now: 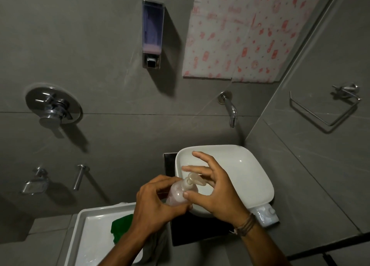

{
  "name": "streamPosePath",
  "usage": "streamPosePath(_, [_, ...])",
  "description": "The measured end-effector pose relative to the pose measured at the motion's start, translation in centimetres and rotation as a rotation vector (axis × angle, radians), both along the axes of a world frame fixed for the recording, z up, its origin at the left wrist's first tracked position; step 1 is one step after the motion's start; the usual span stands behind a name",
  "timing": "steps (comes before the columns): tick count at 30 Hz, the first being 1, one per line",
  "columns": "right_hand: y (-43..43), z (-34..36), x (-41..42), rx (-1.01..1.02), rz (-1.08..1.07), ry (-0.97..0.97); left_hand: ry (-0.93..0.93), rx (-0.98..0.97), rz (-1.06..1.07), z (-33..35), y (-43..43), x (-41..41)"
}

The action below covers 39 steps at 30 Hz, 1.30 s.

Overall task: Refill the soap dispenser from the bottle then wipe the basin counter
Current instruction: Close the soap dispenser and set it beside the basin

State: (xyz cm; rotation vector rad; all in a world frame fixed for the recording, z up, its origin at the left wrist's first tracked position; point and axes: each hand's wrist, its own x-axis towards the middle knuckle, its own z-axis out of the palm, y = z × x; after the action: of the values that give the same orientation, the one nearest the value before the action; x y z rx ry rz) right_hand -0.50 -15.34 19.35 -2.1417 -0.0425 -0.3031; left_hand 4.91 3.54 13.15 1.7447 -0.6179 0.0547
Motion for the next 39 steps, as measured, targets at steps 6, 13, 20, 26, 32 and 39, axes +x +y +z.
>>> streamPosePath(6, [0.5,0.0,-0.3,-0.035,-0.109,-0.039,0.014,-0.006,-0.018,-0.4,-0.4,-0.2])
streamPosePath(13, [0.1,0.1,-1.7,0.047,0.103,0.068,0.058,-0.039,-0.088,-1.4,-0.1,-0.5])
streamPosePath(20, [0.6,-0.2,-2.8,0.119,0.061,0.112,0.112,-0.024,-0.163,-2.9,0.3,-0.3])
streamPosePath(26, [0.6,-1.1,-3.2,0.163,0.043,0.148,0.109,-0.014,-0.192,-4.1,0.3,-0.4])
streamPosePath(32, [-1.9,-6.0,-4.9,0.254,0.006,0.314,0.149,-0.024,-0.184,-6.7,-0.1,-1.0])
streamPosePath(39, [-1.9,-17.6,-5.8,0.297,-0.159,0.526,0.303,0.11,-0.124,-15.4,-2.0,-2.7])
